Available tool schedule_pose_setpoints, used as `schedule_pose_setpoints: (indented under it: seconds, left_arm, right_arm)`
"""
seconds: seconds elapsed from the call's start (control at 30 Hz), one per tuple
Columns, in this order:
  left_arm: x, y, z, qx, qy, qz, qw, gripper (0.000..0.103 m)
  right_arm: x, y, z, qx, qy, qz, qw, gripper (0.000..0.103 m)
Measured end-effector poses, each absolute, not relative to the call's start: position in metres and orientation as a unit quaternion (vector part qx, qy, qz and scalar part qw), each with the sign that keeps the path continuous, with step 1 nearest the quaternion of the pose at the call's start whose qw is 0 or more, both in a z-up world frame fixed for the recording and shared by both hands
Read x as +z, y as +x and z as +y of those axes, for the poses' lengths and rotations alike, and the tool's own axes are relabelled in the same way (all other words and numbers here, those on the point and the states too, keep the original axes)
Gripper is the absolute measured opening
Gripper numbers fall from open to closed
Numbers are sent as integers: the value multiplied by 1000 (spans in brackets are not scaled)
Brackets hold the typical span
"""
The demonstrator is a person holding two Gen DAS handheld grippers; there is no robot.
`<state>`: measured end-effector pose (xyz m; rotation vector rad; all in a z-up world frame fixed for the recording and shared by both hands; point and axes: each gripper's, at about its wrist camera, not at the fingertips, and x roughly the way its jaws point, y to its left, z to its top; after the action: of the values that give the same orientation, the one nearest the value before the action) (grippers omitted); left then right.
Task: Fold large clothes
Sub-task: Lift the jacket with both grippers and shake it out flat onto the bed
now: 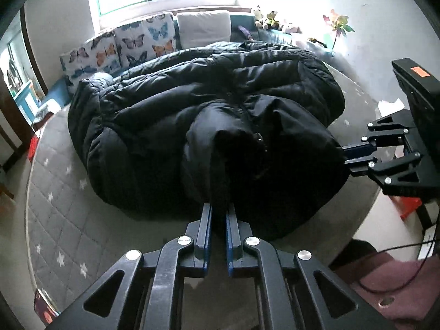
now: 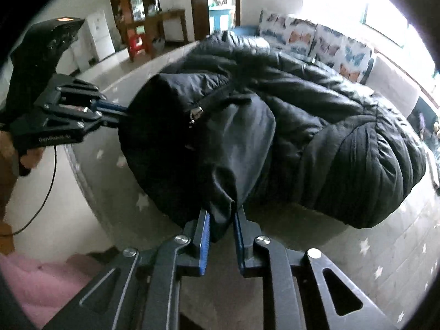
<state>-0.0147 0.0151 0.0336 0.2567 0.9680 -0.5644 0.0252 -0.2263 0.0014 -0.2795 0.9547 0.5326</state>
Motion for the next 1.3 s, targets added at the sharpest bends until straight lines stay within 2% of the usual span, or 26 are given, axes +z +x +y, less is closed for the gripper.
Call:
schedule_pose_setpoints:
  seconds: [0.07,0.17,0.23,0.27,0.3,0.5,0.73,1.03,1.13,1.3]
  left_arm:
    - [44,-21,25,-268,106,457,842,11]
    - [61,-10,42,-263,85,448,850,14]
    - [77,3,57,-249,63,441,860,37]
    - [83,12,64,-237,51,436,867,73]
    - [90,20,76,-209,32,425,880,102]
    - [105,90,132,-131,-56,404,904,103]
    - [36,153,195,-114,-230,487,835,103]
    - [-8,166,183,-162,-285,519,789,102]
    - [-18,166,179,-162,-299,525,780,92]
    - [-26,165,173,-166,-298,511,789,57]
  right_arm:
    - [10,32,-233,257,-121,462,840,21]
    - [32,39,-244,251,-109,451,850,33]
    - [44,43,-256,236,-95,436,863,53]
    - [52,49,-264,219,-86,423,875,67]
    - [54,47,-270,207,-82,415,882,71]
    - [56,71,-336,129,28,400,907,71]
    - [17,77,-415,72,158,412,895,72]
    - [-20,83,-432,126,254,413,866,72]
    - [-27,89,-429,153,284,408,854,72]
    - [-45,92,-425,187,328,401,835,72]
